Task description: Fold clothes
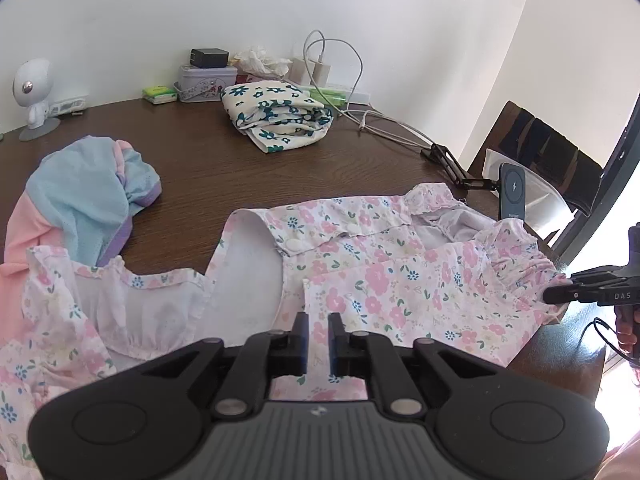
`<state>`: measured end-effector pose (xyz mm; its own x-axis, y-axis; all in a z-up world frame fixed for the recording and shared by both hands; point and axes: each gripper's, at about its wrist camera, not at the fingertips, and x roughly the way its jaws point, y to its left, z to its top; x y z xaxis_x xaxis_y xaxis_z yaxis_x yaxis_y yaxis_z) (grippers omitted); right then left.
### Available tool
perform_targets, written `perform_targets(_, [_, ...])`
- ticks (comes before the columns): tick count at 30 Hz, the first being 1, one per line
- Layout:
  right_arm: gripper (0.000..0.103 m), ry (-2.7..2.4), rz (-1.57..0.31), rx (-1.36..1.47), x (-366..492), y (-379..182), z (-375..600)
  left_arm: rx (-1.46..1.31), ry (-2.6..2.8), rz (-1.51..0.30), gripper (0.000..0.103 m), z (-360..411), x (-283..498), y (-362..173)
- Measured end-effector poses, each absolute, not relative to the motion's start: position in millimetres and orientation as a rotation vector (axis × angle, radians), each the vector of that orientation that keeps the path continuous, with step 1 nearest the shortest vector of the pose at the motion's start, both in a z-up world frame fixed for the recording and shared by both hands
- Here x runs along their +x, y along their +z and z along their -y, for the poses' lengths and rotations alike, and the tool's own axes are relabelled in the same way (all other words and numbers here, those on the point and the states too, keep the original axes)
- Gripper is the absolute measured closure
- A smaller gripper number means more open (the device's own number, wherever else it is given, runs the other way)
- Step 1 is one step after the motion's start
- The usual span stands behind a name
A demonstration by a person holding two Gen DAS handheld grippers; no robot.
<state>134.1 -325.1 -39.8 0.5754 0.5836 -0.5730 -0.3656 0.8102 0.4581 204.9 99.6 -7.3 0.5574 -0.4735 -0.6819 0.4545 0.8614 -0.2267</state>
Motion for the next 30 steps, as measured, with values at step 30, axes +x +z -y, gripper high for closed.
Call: perform_targets(30, [0.095, 0.748, -0.773, 0.308, 95, -48, 325, 0.046, -0.633, -0.929, 0.102, -85, 189, -19])
